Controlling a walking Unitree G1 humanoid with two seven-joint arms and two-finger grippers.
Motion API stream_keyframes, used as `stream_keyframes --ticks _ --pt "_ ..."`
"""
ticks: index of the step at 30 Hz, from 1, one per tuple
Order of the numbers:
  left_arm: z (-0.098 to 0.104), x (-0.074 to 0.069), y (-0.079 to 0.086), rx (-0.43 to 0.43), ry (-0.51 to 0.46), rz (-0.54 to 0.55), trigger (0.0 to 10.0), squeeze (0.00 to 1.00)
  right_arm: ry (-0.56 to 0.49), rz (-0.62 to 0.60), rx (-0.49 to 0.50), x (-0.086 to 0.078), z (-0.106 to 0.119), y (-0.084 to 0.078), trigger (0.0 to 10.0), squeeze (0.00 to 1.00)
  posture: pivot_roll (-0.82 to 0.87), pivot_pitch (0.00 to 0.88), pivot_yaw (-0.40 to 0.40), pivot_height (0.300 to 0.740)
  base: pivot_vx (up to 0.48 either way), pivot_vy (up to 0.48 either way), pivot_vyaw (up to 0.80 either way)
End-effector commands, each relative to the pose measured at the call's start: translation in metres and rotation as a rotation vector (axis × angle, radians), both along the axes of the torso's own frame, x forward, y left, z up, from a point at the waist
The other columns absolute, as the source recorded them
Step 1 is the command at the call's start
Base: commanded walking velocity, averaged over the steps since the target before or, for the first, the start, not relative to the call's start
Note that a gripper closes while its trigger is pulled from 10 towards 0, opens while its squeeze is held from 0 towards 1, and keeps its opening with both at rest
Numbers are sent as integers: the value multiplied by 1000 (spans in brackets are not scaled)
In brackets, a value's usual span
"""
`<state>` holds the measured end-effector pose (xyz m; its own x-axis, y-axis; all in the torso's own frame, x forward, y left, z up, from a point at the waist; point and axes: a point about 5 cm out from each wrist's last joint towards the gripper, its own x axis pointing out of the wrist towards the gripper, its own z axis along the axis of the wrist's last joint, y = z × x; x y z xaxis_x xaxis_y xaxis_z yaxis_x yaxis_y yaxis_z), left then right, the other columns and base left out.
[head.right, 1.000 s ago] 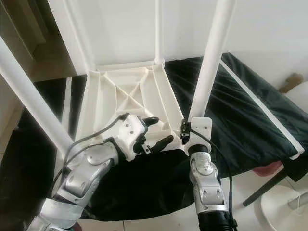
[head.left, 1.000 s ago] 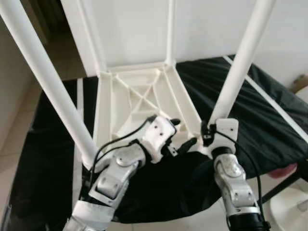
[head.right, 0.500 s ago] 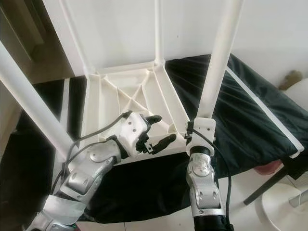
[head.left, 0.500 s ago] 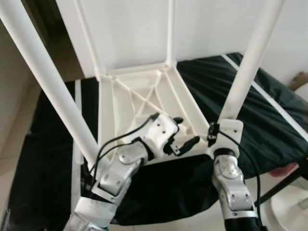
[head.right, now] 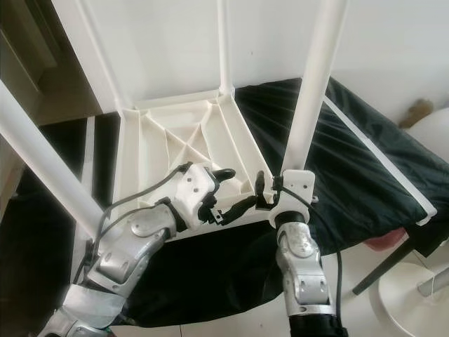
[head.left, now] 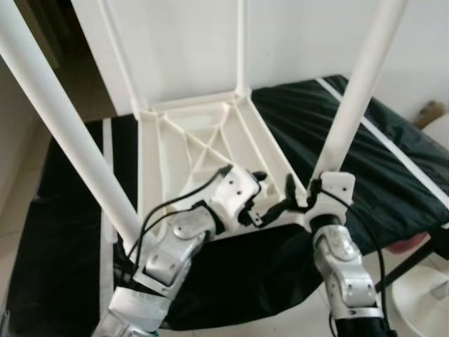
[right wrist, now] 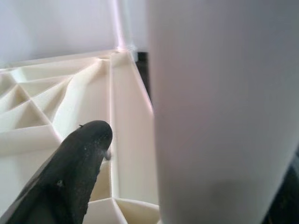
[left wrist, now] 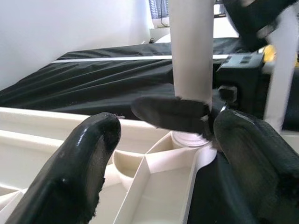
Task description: Building children table
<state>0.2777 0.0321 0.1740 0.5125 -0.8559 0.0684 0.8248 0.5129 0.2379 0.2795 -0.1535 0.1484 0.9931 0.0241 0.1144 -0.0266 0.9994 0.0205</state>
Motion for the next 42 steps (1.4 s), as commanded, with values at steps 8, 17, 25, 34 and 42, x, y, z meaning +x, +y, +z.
stream_keyframes --ticks 8,17,25,34,42 --pt "-2 -5 -3 16 6 -64 10000 0 14 248 -117 2 -1 -27 10000 86 -82 0 47 740 0 0 0" --pt "1 -1 -3 10 -3 -59 10000 0 98 533 -256 24 1 -39 10000 0 -79 0 41 740 0 0 0" --pt "1 -2 -1 9 -8 -45 10000 0 180 722 -337 34 -10 -33 10000 0 -53 0 28 740 0 0 0" --pt "1 -2 1 8 -8 -36 10000 0 209 700 -394 38 -18 -41 0 0 -46 0 25 740 0 0 0" --pt "0 -2 0 10 -6 -44 10000 0 240 629 -342 40 -26 -50 10000 0 -60 0 32 740 0 0 0"
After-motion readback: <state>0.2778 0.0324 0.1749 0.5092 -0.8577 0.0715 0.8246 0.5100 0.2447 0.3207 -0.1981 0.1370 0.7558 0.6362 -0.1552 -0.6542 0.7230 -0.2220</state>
